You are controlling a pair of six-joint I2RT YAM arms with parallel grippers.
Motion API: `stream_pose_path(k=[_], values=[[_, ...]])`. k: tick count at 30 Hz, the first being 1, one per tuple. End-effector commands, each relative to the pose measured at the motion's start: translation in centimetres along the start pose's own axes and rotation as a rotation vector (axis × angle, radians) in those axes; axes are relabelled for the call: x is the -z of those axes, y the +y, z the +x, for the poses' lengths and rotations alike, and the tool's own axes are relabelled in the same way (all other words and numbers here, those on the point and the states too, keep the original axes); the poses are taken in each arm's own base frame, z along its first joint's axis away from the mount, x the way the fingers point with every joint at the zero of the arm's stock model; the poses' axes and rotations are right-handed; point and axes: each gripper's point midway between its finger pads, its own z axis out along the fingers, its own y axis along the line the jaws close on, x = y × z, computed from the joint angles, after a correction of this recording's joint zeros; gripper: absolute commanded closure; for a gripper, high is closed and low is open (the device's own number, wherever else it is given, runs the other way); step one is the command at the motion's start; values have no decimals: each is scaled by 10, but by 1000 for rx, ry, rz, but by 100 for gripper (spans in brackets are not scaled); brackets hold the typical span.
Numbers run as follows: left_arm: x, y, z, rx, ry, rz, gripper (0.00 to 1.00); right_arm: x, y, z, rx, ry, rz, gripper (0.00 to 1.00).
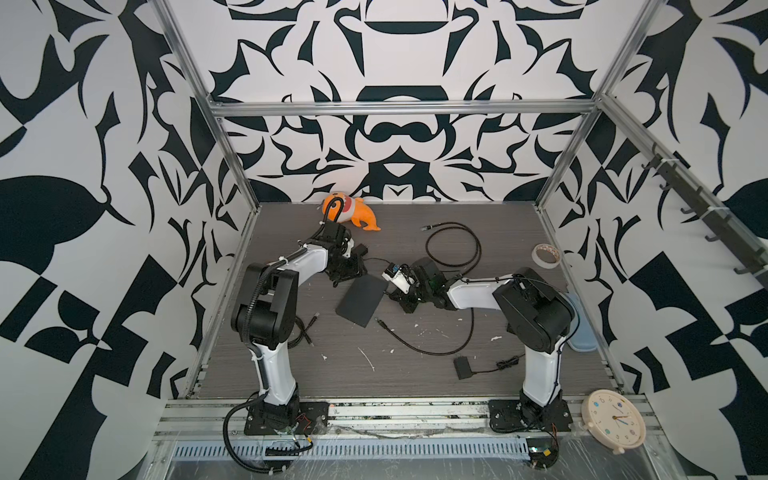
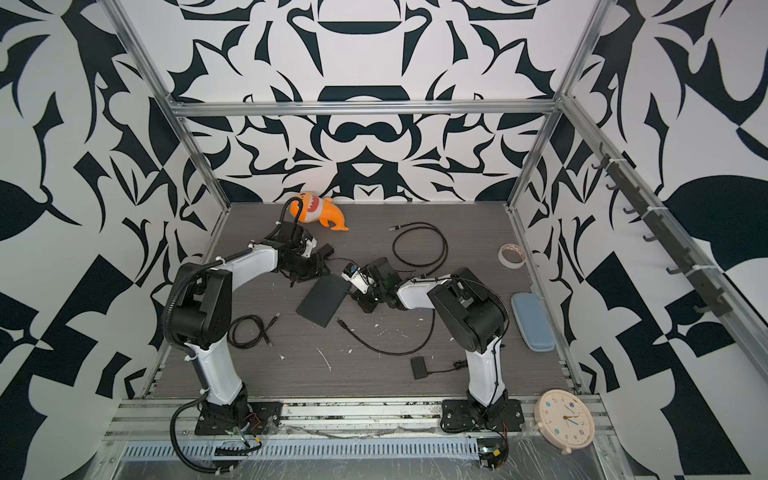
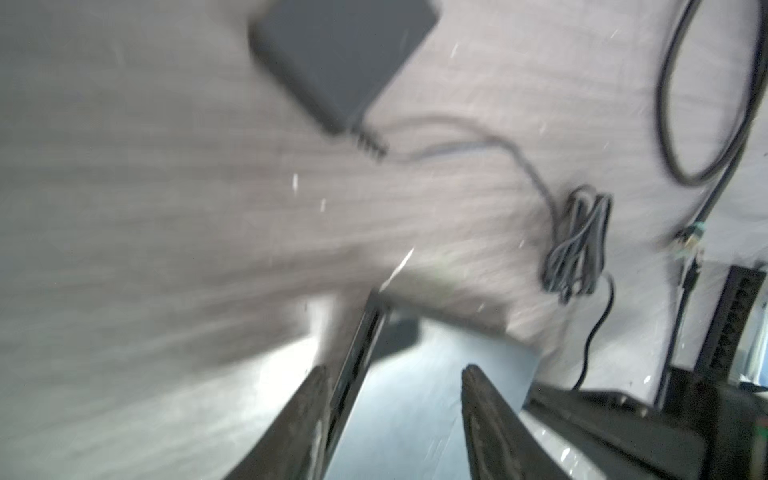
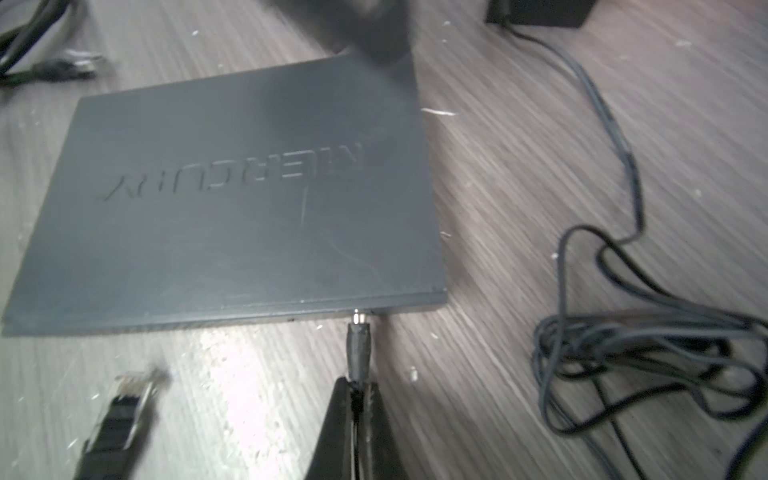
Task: Insert the plug into the switch port
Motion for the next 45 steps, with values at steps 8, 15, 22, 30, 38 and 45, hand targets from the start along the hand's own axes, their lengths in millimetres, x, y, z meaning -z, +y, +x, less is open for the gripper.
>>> stream_pose_path(k=[8, 15, 22, 30, 38, 45], values=[[-23, 24, 7, 14, 80, -61, 45, -2, -3, -6, 19, -4, 13, 99], [-25, 7, 16, 40, 72, 60, 48, 1, -5, -10, -21, -40, 22, 99], [-28, -6, 25, 81, 64, 162, 55, 1, -5, -21, -42, -84, 22, 99], [-34, -20, 33, 41, 89, 219, 63, -3, -3, -35, -56, -148, -6, 99], [-35, -36, 44, -3, 112, 264, 75, -5, -4, -52, -45, -169, -19, 100], [-35, -45, 53, 13, 136, 321, 78, -4, -13, -69, -71, -208, 13, 99]])
